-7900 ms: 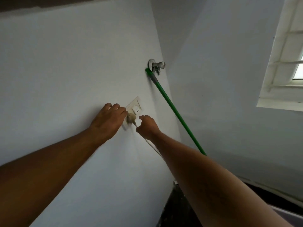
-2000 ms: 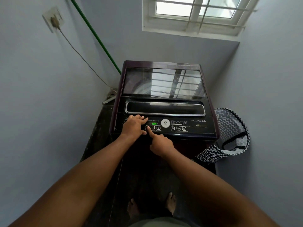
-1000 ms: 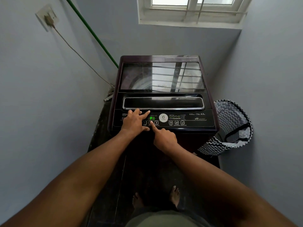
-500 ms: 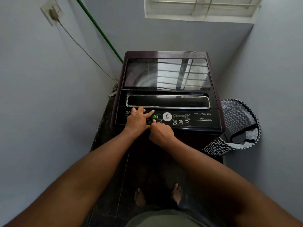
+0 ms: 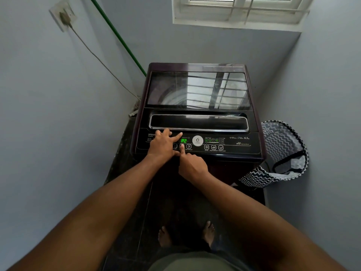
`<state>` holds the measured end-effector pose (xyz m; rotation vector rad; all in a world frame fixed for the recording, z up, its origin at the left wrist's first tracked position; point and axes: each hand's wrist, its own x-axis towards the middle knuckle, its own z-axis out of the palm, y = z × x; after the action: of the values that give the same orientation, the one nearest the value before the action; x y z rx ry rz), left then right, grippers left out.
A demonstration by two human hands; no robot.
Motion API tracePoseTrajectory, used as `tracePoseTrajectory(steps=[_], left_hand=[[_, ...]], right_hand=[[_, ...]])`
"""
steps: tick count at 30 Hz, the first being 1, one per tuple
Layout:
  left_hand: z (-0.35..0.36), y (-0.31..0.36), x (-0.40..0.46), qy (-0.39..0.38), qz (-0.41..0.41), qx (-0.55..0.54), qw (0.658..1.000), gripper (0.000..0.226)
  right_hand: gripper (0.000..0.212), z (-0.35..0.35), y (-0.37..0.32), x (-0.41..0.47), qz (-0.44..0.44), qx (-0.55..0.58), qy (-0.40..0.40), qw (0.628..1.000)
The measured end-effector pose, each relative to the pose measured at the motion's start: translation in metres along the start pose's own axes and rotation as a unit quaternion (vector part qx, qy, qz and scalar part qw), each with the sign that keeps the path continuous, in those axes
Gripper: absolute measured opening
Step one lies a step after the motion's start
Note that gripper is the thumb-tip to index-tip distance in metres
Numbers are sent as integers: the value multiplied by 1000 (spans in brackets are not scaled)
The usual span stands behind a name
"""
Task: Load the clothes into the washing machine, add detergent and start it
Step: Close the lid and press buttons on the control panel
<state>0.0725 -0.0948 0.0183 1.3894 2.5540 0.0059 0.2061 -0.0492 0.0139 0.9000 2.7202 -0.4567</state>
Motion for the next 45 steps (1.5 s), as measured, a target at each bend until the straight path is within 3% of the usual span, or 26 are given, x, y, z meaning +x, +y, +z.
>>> tracePoseTrajectory(steps=[9, 16, 18, 21, 22, 25, 31, 35, 42, 45], left_hand=[[-2, 1, -2, -3, 1, 3, 1000, 71], [0, 1, -3, 3, -1, -2, 1000, 79], [-1, 1, -2, 3, -2, -1, 1000, 80], [-1, 1, -1, -1, -2, -1, 1000, 80], [-1, 1, -1, -2, -1, -1, 1000, 79], [-1, 1, -2, -2, -1, -2, 1000, 77], [0, 2, -2, -1, -3, 1, 1000, 81], [-1, 1, -2, 1, -2, 3, 1000, 81], [2, 2, -2, 3, -1, -1, 1000, 77], [2, 2, -2, -1, -2, -2, 1000, 77]], right_hand=[[34, -38, -10, 10, -21, 46, -37, 998], [74, 3, 5, -8, 5, -2, 28, 1000], [68, 1, 7, 1, 11, 20, 34, 999], [38, -16, 3, 16, 18, 58, 45, 997], [37, -24, 2, 20, 28, 74, 37, 996], [54, -39, 3, 29, 54, 97, 7, 994], [28, -22, 9, 13, 38, 85, 72, 993], [32, -15, 13, 9, 33, 86, 75, 993], [41, -57, -1, 28, 70, 133, -29, 988], [40, -52, -4, 30, 60, 131, -29, 989]])
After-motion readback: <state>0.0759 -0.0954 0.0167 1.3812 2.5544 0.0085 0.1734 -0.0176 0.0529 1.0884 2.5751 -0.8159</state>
